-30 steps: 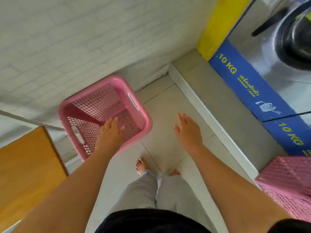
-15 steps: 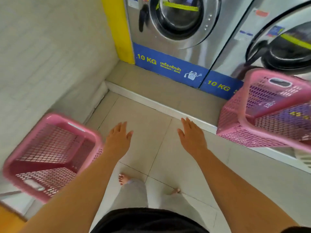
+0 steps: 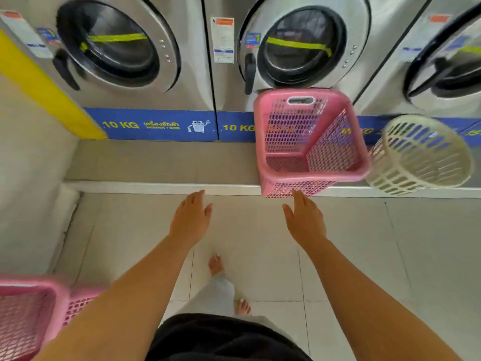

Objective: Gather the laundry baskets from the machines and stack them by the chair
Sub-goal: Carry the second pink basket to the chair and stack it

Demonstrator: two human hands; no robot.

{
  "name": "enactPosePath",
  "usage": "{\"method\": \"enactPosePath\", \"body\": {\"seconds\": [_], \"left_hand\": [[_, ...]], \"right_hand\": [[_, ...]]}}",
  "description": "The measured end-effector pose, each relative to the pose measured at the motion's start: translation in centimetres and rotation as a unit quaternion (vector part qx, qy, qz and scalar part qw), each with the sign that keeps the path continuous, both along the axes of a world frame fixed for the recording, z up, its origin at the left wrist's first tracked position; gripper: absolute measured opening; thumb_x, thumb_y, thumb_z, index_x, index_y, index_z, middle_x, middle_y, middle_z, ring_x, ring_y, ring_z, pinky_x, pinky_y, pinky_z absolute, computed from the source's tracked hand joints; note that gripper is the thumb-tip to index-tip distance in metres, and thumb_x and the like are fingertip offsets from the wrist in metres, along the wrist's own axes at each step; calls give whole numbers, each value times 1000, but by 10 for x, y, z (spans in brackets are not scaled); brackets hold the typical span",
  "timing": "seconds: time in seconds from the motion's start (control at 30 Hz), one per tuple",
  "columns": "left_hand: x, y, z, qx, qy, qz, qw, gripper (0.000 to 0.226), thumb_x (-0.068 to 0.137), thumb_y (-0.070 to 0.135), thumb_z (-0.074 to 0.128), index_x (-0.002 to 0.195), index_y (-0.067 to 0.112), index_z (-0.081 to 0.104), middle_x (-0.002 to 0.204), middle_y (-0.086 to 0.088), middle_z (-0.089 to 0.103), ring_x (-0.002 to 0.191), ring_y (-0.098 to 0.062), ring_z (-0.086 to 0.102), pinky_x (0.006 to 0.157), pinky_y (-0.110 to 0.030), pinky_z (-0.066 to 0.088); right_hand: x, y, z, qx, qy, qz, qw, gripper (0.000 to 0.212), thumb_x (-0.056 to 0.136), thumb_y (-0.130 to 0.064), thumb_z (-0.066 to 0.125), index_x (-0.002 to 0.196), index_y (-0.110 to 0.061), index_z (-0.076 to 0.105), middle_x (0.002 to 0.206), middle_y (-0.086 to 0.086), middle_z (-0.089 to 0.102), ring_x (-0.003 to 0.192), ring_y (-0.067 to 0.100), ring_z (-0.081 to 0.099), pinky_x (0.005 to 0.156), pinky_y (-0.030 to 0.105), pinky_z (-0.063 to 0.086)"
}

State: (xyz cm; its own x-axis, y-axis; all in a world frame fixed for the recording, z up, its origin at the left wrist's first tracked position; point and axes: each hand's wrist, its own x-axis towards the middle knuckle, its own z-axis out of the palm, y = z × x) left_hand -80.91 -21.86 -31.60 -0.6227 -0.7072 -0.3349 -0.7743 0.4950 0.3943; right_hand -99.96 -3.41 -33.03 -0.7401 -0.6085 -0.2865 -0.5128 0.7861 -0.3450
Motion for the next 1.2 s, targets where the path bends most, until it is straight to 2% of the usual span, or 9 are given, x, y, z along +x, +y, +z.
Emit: {"method": "enactPosePath", "body": {"seconds": [0.2, 0.3, 0.43, 0.57, 0.77, 0.83, 1.0, 1.1, 1.2], "left_hand": [[-112, -23, -15, 33, 4, -25, 999, 53, 100, 34, 41, 146, 10, 34, 148, -13, 39, 134, -30, 39, 107, -41, 35], [-159, -34, -17, 50, 0, -25, 998, 52, 99, 31, 44, 145, 8, 36, 147, -15, 40, 132, -33, 41, 104, -43, 36], [-217, -50, -22, 54, -11, -31, 998, 52, 99, 29, 46, 144, 6, 35, 146, -19, 40, 130, -37, 43, 104, -44, 36], [-264, -57, -28, 69, -22, -10, 997, 53, 99, 29, 44, 145, 7, 32, 147, -18, 38, 130, -37, 43, 105, -47, 37], [-328, -61, -51, 59, -23, 75, 995, 51, 97, 23, 47, 144, 7, 33, 137, -23, 43, 120, -43, 48, 97, -48, 40], [-346, -62, -67, 65, -20, 112, 991, 54, 96, 21, 49, 145, 7, 31, 138, -24, 42, 120, -45, 47, 97, -52, 40], [-379, -64, -106, 65, -33, 177, 981, 66, 93, 23, 52, 150, 9, 21, 144, -23, 34, 125, -46, 43, 100, -56, 41], [-391, -70, -121, 65, -47, 207, 975, 73, 95, 23, 52, 154, 17, 9, 148, -19, 30, 128, -42, 42, 101, -53, 39], [-392, -82, -134, 65, -49, 217, 973, 79, 95, 22, 51, 154, 33, -1, 148, -19, 32, 125, -44, 47, 99, -54, 41]], "right_hand": [[-83, -3, -10, -6, -15, -82, 997, 54, 100, -36, 40, 148, -13, 29, 156, 8, 32, 143, 28, 31, 115, 47, 28], [-120, -8, -9, -19, -22, -111, 993, 47, 98, -30, 43, 141, -12, 35, 150, 10, 41, 138, 30, 38, 112, 51, 33], [-169, -15, -12, -49, -15, -156, 987, 37, 96, -23, 49, 130, -10, 44, 136, 10, 52, 125, 31, 48, 105, 49, 39], [-217, -18, -25, -53, -25, -192, 980, 39, 93, -23, 51, 129, -11, 44, 134, 12, 53, 123, 33, 49, 102, 54, 42], [-307, -30, -56, -17, 4, -145, 989, 51, 92, -25, 53, 139, -12, 39, 146, 11, 44, 133, 34, 40, 110, 52, 33], [-342, -36, -67, -3, 2, -131, 991, 54, 93, -27, 52, 143, -14, 36, 152, 9, 37, 138, 33, 35, 112, 52, 31], [-411, -47, -94, -13, -9, -116, 993, 64, 91, -28, 56, 147, -15, 28, 155, 10, 30, 135, 37, 36, 111, 50, 30], [-440, -51, -111, -6, -10, -92, 996, 77, 90, -35, 57, 153, -23, 14, 160, 5, 20, 137, 35, 34, 111, 48, 29], [-464, -53, -128, -7, -24, -67, 997, 81, 89, -36, 58, 152, -36, 7, 161, 8, 13, 139, 37, 32, 108, 50, 33]]}}
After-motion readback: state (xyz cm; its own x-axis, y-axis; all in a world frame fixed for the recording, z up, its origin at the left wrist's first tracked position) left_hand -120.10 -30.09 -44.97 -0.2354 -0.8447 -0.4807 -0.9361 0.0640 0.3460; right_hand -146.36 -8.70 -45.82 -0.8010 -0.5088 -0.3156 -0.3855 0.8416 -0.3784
